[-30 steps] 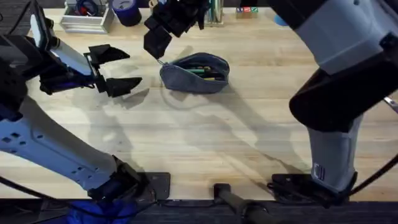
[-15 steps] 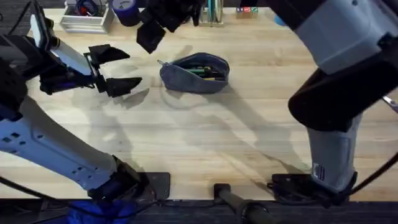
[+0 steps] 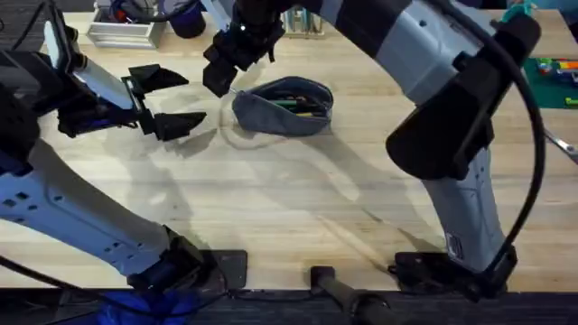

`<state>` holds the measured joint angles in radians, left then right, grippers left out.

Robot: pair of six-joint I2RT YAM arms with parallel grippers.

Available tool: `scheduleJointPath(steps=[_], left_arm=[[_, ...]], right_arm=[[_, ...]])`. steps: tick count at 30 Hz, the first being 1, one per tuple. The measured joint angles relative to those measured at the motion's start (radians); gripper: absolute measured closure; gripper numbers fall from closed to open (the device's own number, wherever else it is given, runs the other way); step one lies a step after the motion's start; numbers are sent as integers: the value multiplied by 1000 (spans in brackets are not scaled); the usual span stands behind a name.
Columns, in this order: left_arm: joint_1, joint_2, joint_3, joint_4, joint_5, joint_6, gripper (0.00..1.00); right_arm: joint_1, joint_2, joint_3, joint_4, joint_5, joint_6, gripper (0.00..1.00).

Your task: Unzip the bag, pick up the pens from the table one at a time and place them inside, then zip the bag closed.

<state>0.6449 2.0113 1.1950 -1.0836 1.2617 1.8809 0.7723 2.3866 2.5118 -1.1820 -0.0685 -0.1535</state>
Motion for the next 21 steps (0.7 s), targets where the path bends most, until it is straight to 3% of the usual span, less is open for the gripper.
scheduleJointPath(steps=[21], left_arm=[[0, 0, 0, 0, 0, 0, 7]], right_arm=[[0, 42, 0, 27, -32, 0, 53]])
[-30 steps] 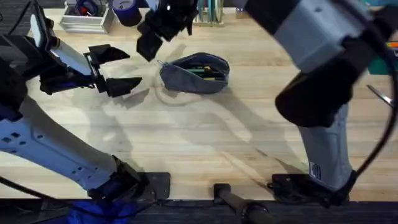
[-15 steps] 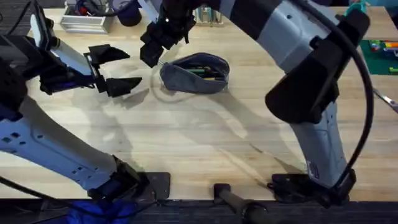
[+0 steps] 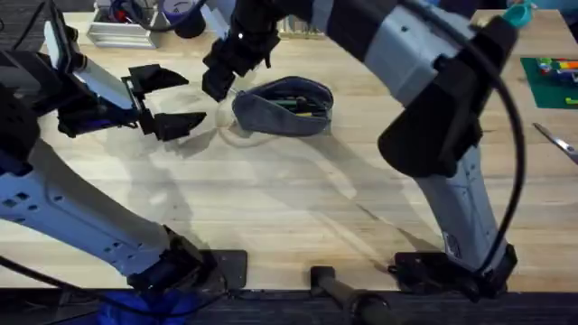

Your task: Unzip the bag, pick up the pens from the table one at a time and place them inside, then zip the bag closed.

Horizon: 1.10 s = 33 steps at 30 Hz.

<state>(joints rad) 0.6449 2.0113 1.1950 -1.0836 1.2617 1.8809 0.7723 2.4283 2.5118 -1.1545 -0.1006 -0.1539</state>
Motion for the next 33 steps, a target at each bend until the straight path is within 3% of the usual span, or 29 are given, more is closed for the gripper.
scheduleJointPath(steps=[6, 20, 24, 27, 30, 33], left_arm=[[0, 0, 0, 0, 0, 0, 7], [0, 0, 0, 4, 0, 0, 8], [0, 0, 0, 4, 0, 0, 7], [0, 0, 0, 3, 0, 0, 7], [0, 0, 0, 3, 0, 0, 7], [0, 0, 0, 3, 0, 0, 7]], right_arm=[[0, 46, 0, -1, -1, 0, 64], [-3, 46, 0, -16, -5, 0, 360], [-3, 46, 0, -23, -12, 0, 393], [-3, 46, 0, -22, -15, 1, 512], [-3, 46, 0, -21, -19, 1, 562], [-3, 46, 0, -21, -21, 2, 700]])
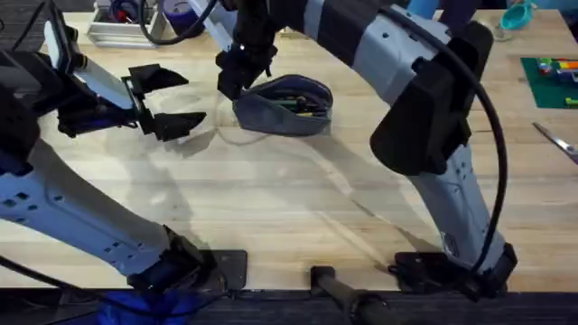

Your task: Unzip the bag, pick up the pens from the table one at a time and place them inside, then zip the bag closed.

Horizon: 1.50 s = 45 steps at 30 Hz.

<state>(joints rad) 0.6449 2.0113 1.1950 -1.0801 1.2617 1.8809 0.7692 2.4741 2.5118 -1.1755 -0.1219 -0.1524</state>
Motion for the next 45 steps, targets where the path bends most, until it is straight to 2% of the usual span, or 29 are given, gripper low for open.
scheduleJointPath(steps=[3, 6, 11, 27, 45], left_arm=[[0, 0, 0, 0, 0, 0, 7], [0, 0, 0, 0, 0, 0, 7], [0, 0, 0, 0, 0, 0, 8], [0, 0, 0, 4, 0, 0, 7], [0, 0, 0, 4, 2, -5, 8]], right_arm=[[0, 0, 0, 0, -3, -1, 752], [0, 0, 0, 1, -7, 0, 863], [0, 0, 0, 8, -10, -1, 960], [0, 0, 7, 3, -10, -1, 973], [0, 0, 124, -85, -8, 3, 973]])
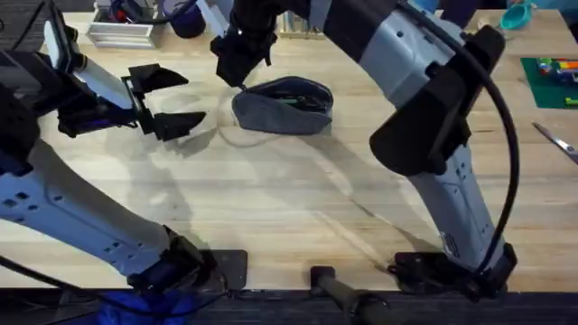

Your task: Unzip the bag, pick up the pens from the table one at a time and place them inside, then zip the bag closed.

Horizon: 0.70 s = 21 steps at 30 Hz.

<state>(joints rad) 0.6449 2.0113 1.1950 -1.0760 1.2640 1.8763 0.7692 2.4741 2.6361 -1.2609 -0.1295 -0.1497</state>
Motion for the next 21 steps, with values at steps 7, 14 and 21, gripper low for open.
scheduleJointPath(steps=[7, 14, 21], left_arm=[[0, 0, 0, -1, 14, -12, 8], [0, 0, 0, -8, 55, -19, 7], [-9, 0, 0, -8, 73, -22, 7]], right_arm=[[0, 0, 5, -1, 2, 1, 973], [0, 0, 5, -1, 2, 1, 973], [0, 0, 5, -1, 2, 1, 973]])
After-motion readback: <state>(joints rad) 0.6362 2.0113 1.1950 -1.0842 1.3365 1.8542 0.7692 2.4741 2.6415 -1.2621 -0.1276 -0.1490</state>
